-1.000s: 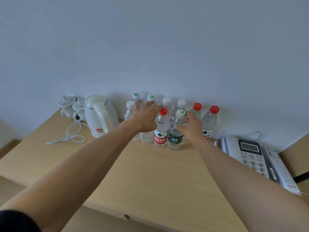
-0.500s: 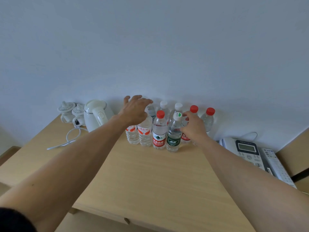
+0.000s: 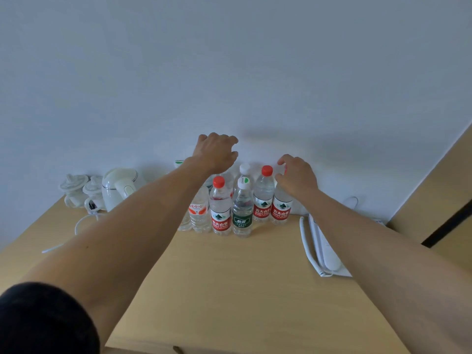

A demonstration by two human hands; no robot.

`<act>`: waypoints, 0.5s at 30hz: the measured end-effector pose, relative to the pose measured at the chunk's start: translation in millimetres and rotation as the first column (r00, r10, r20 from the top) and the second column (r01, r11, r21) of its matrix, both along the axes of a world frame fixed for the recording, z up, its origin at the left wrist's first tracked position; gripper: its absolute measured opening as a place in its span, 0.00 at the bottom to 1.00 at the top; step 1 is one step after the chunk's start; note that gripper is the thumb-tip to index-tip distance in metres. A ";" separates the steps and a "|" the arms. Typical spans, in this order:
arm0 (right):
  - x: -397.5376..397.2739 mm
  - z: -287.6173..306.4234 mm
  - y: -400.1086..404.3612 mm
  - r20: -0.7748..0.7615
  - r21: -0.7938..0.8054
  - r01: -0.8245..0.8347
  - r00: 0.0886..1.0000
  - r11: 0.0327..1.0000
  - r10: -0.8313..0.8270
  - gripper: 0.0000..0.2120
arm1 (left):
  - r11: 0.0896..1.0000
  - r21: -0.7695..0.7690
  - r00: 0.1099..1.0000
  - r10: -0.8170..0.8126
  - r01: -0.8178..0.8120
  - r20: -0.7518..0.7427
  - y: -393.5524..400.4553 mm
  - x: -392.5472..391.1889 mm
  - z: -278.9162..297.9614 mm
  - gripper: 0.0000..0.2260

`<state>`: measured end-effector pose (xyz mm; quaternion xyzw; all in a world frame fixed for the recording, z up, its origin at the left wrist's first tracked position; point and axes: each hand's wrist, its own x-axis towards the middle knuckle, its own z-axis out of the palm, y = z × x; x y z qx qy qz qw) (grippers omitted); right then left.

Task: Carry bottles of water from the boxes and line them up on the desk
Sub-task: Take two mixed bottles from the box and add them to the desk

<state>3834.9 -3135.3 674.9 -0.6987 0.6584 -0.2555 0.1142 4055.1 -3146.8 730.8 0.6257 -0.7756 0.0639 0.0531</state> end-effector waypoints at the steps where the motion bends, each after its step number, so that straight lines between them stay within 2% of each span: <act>1: -6.8 1.8 0.6 -0.007 0.000 0.016 1.000 1.000 -0.016 0.17 | 1.000 0.002 1.000 -0.017 0.017 0.003 -1.4 -9.9 1.7 0.21; 15: -108.4 5.5 42.8 -0.044 0.027 0.199 0.979 0.980 -0.198 0.18 | 0.961 0.032 0.961 -0.276 0.276 -0.006 -4.3 -153.7 -4.6 0.21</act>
